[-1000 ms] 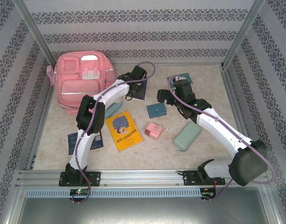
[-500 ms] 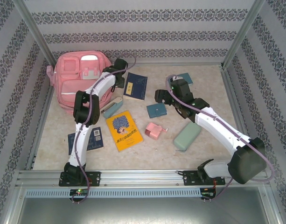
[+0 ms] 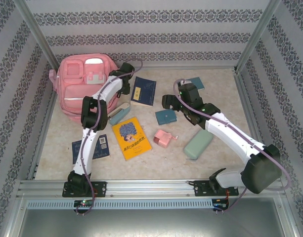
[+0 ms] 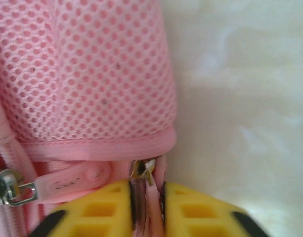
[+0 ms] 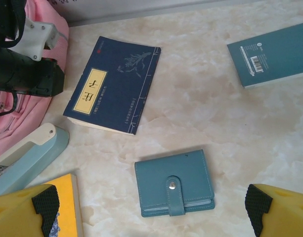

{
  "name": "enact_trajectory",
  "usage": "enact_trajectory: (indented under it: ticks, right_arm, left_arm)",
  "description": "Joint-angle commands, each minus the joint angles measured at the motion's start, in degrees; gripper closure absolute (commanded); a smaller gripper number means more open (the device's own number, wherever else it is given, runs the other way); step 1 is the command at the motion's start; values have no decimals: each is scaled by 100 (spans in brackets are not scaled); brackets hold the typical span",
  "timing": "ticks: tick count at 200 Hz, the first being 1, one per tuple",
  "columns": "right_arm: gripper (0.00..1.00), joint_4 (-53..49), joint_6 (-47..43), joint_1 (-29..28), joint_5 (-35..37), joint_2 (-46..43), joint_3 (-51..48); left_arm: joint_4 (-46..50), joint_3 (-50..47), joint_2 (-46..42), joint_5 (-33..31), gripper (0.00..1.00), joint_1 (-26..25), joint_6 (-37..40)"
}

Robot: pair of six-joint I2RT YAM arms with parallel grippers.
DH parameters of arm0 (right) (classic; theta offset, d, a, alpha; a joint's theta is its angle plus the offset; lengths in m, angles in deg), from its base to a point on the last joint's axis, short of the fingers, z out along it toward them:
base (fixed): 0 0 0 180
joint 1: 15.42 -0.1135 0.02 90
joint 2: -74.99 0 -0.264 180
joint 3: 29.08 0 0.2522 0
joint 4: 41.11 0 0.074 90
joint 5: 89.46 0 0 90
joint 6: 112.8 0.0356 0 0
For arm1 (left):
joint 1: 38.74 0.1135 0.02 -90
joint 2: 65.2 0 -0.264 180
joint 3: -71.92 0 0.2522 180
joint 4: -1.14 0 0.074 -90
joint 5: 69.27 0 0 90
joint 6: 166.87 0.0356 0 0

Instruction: Pack books, pencil case, and school supplies into a backpack

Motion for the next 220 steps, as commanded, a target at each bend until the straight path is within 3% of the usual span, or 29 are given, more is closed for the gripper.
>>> enact_trajectory:
  ticks: [1, 56, 154, 220]
  right_arm:
    - [2, -44, -57, -59, 113, 69, 176]
    - [2, 21, 7, -67, 112, 129, 105]
    - [2, 72, 1, -83, 195, 3, -29]
    - [2, 171, 92, -83, 197, -83, -244]
  left_arm:
    - [502, 68, 196, 203, 100, 110, -24]
    - [-2, -564, -564, 401, 100, -148, 99]
    - [-543, -1663, -1649, 1084, 100, -1579, 345]
    - [-730, -2555, -2191, 923, 100, -2044, 319]
